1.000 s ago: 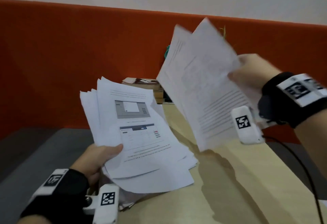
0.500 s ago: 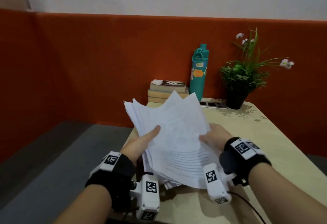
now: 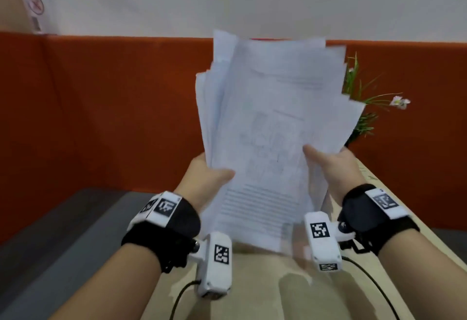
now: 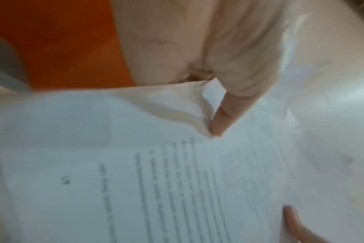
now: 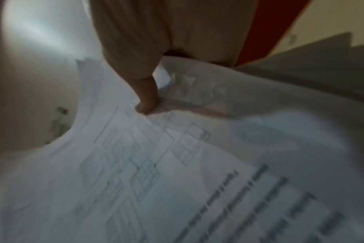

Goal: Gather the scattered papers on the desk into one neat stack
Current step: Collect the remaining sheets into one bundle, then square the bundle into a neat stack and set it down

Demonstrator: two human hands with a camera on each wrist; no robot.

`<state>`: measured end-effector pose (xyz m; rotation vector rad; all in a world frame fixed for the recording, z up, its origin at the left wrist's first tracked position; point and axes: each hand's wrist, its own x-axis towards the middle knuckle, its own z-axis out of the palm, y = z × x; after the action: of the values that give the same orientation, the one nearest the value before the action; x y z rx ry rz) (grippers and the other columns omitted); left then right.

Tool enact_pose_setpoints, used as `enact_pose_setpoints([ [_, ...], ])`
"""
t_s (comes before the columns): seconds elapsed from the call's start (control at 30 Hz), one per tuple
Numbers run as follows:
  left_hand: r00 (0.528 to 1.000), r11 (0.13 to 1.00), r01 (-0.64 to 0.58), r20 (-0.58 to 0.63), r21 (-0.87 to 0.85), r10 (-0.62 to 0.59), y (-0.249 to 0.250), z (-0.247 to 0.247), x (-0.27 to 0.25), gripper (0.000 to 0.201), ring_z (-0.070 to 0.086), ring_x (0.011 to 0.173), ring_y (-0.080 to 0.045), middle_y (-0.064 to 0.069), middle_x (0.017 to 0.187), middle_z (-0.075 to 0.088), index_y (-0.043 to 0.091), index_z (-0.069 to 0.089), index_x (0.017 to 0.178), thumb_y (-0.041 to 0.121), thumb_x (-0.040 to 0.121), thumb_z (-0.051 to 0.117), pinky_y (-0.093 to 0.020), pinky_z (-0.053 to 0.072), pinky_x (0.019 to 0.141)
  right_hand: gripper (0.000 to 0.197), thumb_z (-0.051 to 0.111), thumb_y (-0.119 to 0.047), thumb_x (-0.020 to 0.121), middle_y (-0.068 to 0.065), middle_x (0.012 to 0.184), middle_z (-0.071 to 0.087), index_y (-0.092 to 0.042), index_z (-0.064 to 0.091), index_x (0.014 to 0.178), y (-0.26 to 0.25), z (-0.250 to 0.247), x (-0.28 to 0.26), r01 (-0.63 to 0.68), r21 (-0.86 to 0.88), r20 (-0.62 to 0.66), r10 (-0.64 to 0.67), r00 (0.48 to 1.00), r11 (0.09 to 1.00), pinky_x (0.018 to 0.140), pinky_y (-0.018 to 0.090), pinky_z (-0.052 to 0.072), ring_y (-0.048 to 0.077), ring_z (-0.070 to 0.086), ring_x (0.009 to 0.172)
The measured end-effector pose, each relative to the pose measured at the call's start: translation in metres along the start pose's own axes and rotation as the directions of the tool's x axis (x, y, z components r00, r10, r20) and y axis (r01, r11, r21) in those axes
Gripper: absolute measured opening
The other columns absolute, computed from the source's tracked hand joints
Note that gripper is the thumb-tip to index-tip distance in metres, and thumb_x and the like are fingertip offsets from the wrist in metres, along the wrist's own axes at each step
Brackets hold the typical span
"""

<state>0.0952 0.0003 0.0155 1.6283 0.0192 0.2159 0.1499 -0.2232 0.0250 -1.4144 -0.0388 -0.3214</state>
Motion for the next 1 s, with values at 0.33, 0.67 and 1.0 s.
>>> enact_pose_setpoints([
  [0.33,0.873,0.941,-0.335,-0.392,-0.046,0.291,0.029,0.052,0.019,0.043,0.067,0.088,-0.008,0.019,0.09,0.063,0.039,0.049,0.097,0.029,0.071,0.081,-0.03,0.057,0.079,0.023,0.074,-0.034,0.076,-0.007,0.098,0.069,-0.031,0.06,0.095,-0.029,-0.009,-0.018,0.343,-0.05,-0.146,-0.347,0.927,0.938,0.073,0.027,0.054,0.011,0.067,0.091],
  [0.67,0.818,0.905,-0.422,-0.408,0.055,0.406,0.033,0.064,0.019,0.054,0.066,0.095,-0.012,0.012,0.101,0.067,0.029,0.046,0.116,0.039,0.073,0.077,-0.022,0.055,0.079,0.025,0.075,-0.039,0.075,-0.013,0.086,0.064,-0.033,0.052,0.086,-0.042,-0.007,-0.016,0.467,-0.064,-0.255,-0.466,0.847,0.882,0.067,0.017,0.053,-0.001,0.064,0.077],
  [1.0,0.896,0.959,-0.282,-0.357,-0.002,0.263,-0.005,0.069,-0.002,0.027,0.067,0.095,-0.013,0.012,0.096,0.064,0.021,0.05,0.119,0.017,0.093,0.059,-0.01,0.05,0.063,0.022,0.063,-0.034,0.087,-0.013,0.088,0.061,-0.02,0.054,0.101,-0.017,-0.015,-0.033,0.38,-0.135,-0.266,-0.403,0.876,0.915,0.058,0.016,0.044,0.003,0.061,0.079],
])
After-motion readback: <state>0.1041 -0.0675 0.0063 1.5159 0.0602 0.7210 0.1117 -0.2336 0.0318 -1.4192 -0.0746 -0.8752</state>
